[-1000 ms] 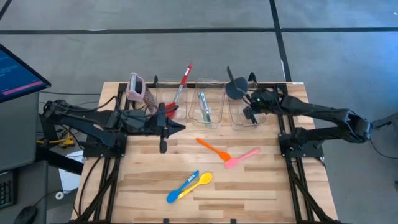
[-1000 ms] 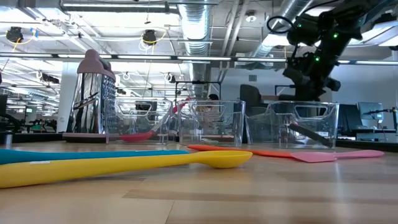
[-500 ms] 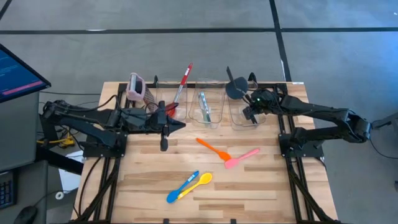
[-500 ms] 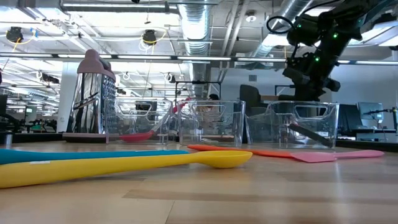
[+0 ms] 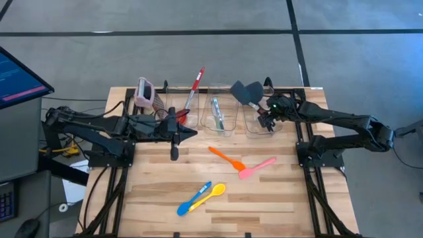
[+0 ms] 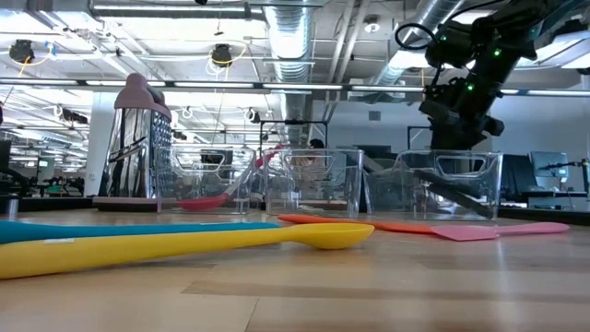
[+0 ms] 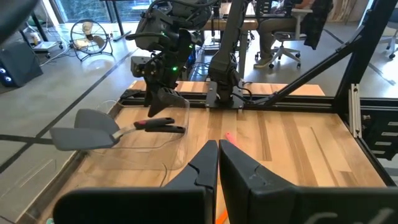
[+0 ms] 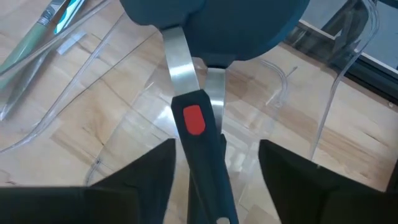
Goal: Pick & Place Kitchen Items
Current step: Put the blue serving spoon into the left transparent bin
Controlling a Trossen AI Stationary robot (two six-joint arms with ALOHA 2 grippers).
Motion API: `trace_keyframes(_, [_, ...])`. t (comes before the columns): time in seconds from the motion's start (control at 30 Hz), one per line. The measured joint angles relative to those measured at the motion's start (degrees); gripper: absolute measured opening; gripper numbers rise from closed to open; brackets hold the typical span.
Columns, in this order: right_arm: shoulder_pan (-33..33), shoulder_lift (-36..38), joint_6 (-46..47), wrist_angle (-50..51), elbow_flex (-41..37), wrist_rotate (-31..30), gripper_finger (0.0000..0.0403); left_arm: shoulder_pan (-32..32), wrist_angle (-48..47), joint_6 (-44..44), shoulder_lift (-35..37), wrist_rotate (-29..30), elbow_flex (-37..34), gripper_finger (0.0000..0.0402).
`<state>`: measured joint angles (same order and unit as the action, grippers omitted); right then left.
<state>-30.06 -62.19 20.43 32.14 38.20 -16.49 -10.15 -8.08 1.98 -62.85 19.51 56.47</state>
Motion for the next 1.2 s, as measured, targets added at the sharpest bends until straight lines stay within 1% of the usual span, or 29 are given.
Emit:
trace_keyframes(0.07, [0.0,0.0,0.0,0.0,0.0,0.0,0.0238,0.0,0.0,0.0,0.0,0.0,0.0,0.0002])
trace_keyframes(0.13, [0.0,0.0,0.0,0.0,0.0,0.0,0.0243,0.0,0.0,0.0,0.0,0.0,0.0,0.0002])
trace_keyframes(0.27, [0.0,0.1,0.0,-0.2,0.0,0.0,0.0236,0.0,0.0,0.0,0.0,0.0,0.0,0.0002])
trace_keyframes(0.47, [0.0,0.1,0.0,1.0,0.9,0.0,0.0195,0.0,0.0,0.0,0.0,0.0,0.0,0.0002])
trace_keyframes(0.77, [0.1,0.1,0.0,10.8,9.6,0.2,0.0128,0.0,0.0,0.0,0.0,0.0,0.0,0.0002])
trace_keyframes(0.83, [0.6,0.1,0.1,12.5,11.0,1.0,0.0114,0.0,0.0,0.0,0.0,0.0,0.0,0.0002])
trace_keyframes(0.93, [2.1,0.1,0.2,14.4,12.3,3.3,0.0097,0.0,0.0,0.0,0.0,0.0,0.0,0.0002])
trace_keyframes(1.07, [5.2,0.1,0.0,14.5,12.4,5.8,0.0077,0.0,0.0,0.0,0.0,0.0,0.0,0.0002])
trace_keyframes(1.2, [9.7,0.1,0.0,14.3,12.4,6.4,0.0060,0.0,0.0,0.0,0.0,0.0,0.0,0.0002])
